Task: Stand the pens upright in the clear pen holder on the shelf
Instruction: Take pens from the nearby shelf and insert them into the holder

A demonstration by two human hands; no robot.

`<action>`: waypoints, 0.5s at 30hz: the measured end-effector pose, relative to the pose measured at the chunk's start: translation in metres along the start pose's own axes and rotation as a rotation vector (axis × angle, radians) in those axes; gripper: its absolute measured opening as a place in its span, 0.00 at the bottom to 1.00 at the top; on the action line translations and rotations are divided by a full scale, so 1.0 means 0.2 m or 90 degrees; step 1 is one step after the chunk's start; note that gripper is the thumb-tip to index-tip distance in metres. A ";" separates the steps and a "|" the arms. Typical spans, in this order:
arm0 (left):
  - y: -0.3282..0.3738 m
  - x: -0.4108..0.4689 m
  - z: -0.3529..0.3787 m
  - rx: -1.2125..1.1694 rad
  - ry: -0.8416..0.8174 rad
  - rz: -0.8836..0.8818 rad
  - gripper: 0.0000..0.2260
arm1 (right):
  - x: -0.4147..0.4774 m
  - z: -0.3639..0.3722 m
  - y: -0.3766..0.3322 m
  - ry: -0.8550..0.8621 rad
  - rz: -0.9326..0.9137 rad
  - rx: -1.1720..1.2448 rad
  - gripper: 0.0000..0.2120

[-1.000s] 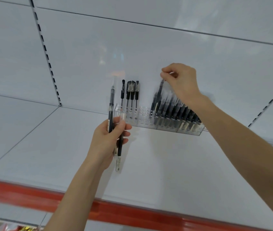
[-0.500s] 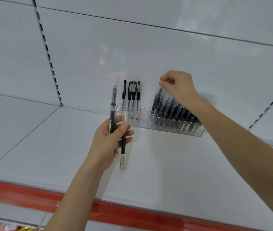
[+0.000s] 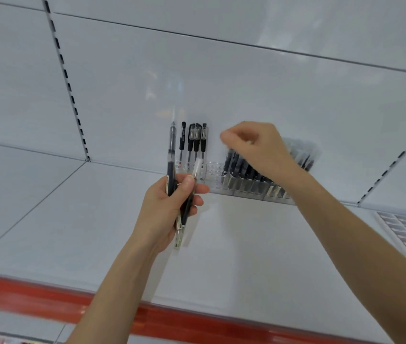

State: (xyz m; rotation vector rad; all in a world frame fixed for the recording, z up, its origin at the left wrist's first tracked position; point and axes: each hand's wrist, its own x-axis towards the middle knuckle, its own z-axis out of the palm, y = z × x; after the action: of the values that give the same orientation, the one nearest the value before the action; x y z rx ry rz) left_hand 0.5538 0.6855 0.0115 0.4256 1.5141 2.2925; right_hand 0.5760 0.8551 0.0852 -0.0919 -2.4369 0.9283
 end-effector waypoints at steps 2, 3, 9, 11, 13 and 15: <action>0.00 0.00 0.02 0.005 -0.018 0.006 0.04 | -0.07 0.03 -0.05 -0.093 0.029 0.076 0.07; 0.00 0.00 0.03 0.011 -0.028 0.008 0.04 | -0.10 0.05 -0.06 -0.114 0.035 0.109 0.06; -0.02 0.01 0.01 0.042 0.003 0.005 0.05 | -0.05 -0.03 -0.02 0.004 0.072 0.202 0.04; -0.02 0.01 -0.04 0.084 0.041 0.001 0.06 | 0.02 -0.11 0.01 0.122 0.071 0.199 0.04; -0.02 0.01 -0.07 0.105 0.066 0.001 0.05 | 0.08 -0.16 0.05 0.214 0.028 0.133 0.04; -0.02 0.00 -0.08 0.115 0.069 0.007 0.04 | 0.12 -0.17 0.09 0.237 0.001 0.053 0.05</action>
State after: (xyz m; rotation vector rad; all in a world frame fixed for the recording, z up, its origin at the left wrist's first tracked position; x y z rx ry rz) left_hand 0.5469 0.6742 0.0021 0.3626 1.7837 2.2283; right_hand 0.5708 0.8942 0.1060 -0.2175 -2.0539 0.9195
